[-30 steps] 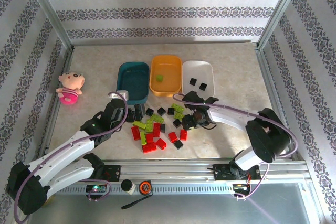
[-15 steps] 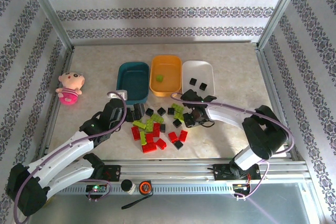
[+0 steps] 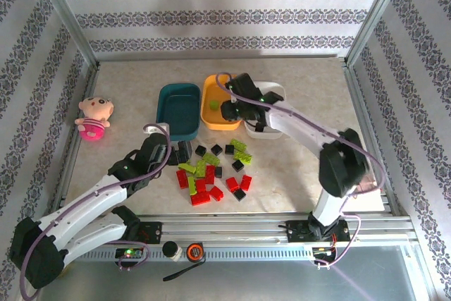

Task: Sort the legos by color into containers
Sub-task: Place the lego in the container, then pick up the lego from the center of the table.

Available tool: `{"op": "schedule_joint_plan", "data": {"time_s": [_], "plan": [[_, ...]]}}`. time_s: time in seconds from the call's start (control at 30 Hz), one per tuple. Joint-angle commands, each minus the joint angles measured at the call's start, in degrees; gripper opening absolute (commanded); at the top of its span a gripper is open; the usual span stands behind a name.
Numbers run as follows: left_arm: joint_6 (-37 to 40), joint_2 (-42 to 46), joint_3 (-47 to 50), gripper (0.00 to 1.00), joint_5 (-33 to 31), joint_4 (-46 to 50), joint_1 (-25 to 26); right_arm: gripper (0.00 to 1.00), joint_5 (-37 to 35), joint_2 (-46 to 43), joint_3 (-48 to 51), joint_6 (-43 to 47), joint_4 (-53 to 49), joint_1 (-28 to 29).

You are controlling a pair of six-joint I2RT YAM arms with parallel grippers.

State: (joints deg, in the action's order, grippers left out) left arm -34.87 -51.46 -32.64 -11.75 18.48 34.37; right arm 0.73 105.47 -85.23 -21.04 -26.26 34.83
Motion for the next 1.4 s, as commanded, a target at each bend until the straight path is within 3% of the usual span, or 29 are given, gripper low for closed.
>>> {"op": "schedule_joint_plan", "data": {"time_s": [0.0, 0.2, 0.4, 0.53, 0.73, 0.8, 0.93, 1.03, 1.37], "plan": [[-1.38, 0.11, -2.33, 0.99, 1.26, 4.63, -0.96, 0.27, -2.8, 7.09, -6.71, -0.18, -0.95, -1.07], [-3.85, -2.26, -2.45, 0.94, 4.23, 7.63, -1.25, 0.35, -5.05, 14.81, -13.62, -1.53, -2.21, -1.69], [-5.43, -4.89, -1.6, 0.88, 8.19, 5.79, -1.37, 0.65, -4.66, 15.46, -14.58, -2.24, -2.0, -1.69], [-3.22, -8.31, -2.3, 0.88, 11.88, 1.69, -1.39, 0.68, -4.32, 11.93, -10.91, -2.38, -0.19, -1.7], [3.53, -20.83, -9.69, 0.89, 15.18, 0.51, -1.33, 0.7, -3.27, 3.86, -1.05, -4.86, 3.97, -2.63], [4.78, -25.48, -12.22, 0.86, 15.83, 0.25, -1.15, 0.7, -2.49, 0.35, 3.84, -6.25, 5.92, -3.47], [7.22, -31.88, -15.51, 0.75, 14.13, -0.24, -0.55, 0.7, -1.44, -6.37, 13.47, -8.4, 9.8, -5.32], [9.05, -35.7, -17.78, 0.73, 11.45, -0.47, 0.32, 0.7, -0.44, -10.64, 18.64, -9.61, 11.39, -6.47], [12.08, -42.93, -21.5, 0.62, 7.18, -1.79, 1.26, 0.7, -0.29, -16.2, 23.69, -9.73, 11.9, -6.97]]}}
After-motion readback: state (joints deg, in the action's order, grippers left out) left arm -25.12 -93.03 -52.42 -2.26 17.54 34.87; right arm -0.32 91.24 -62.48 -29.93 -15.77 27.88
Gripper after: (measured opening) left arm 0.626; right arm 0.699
